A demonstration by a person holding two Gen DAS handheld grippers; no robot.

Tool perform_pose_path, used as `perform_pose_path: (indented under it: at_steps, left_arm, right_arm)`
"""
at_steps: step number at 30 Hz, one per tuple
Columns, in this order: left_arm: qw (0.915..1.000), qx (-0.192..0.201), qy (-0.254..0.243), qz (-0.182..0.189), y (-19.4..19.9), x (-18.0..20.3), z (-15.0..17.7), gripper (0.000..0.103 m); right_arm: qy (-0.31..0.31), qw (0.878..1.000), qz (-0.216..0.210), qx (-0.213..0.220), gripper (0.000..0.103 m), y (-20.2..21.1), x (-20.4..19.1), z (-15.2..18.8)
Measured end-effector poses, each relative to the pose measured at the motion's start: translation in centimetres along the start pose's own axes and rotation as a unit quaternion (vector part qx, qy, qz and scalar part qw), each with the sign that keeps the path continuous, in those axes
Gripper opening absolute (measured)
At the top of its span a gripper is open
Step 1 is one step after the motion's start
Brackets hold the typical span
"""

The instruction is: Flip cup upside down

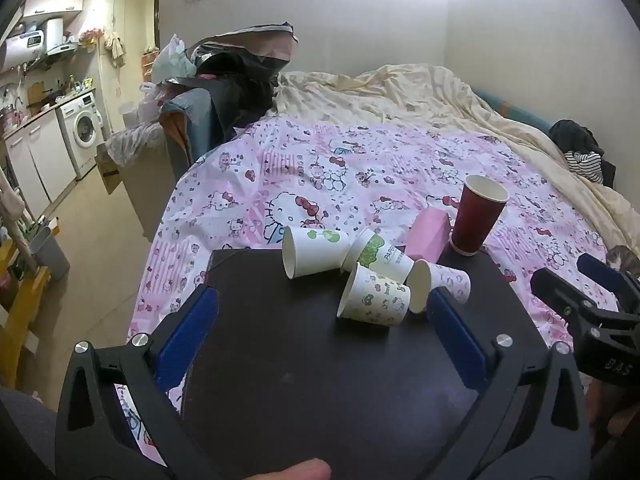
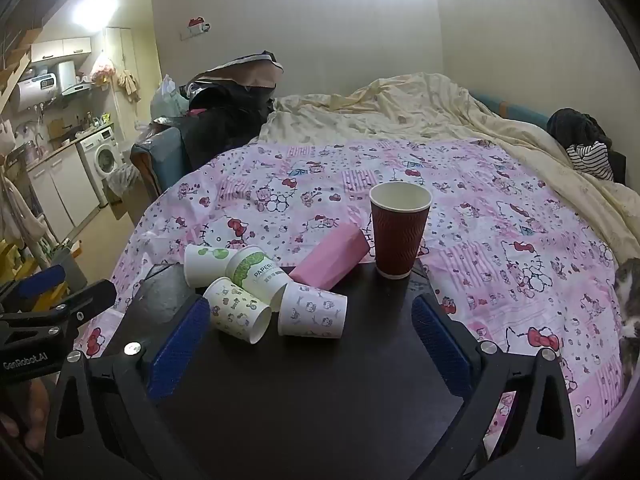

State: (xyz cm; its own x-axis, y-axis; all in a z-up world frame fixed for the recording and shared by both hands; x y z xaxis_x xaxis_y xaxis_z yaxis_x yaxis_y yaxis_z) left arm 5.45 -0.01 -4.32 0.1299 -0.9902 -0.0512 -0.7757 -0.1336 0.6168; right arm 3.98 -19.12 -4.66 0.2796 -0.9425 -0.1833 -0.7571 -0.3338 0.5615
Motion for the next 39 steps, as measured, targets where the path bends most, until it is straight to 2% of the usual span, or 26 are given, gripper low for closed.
perform_pose_path:
  at_steps: [39]
  left_arm:
    - [1.0000,-0.007,-0.002,-0.001,-0.24,-0.24,0.77,0.103]
  right_arm:
    - [0.002,1.000,0.000,0.001,0.103,0.22,-0.19,-0.32]
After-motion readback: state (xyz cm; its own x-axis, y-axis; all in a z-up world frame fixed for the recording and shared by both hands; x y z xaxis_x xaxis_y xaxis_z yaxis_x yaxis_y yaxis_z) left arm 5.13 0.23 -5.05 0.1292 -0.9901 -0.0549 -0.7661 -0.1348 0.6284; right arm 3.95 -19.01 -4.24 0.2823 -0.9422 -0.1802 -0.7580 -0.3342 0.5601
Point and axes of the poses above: each gripper's, at about its wrist camera, not at the fingertips, and y roughly against the way its jaws point, x to its right, z to its underside, the point moved 7 cm from there along -y, roughly the way its jaws point, and after that the axes turned 8 degrees about -z, right-handed, at the moved point
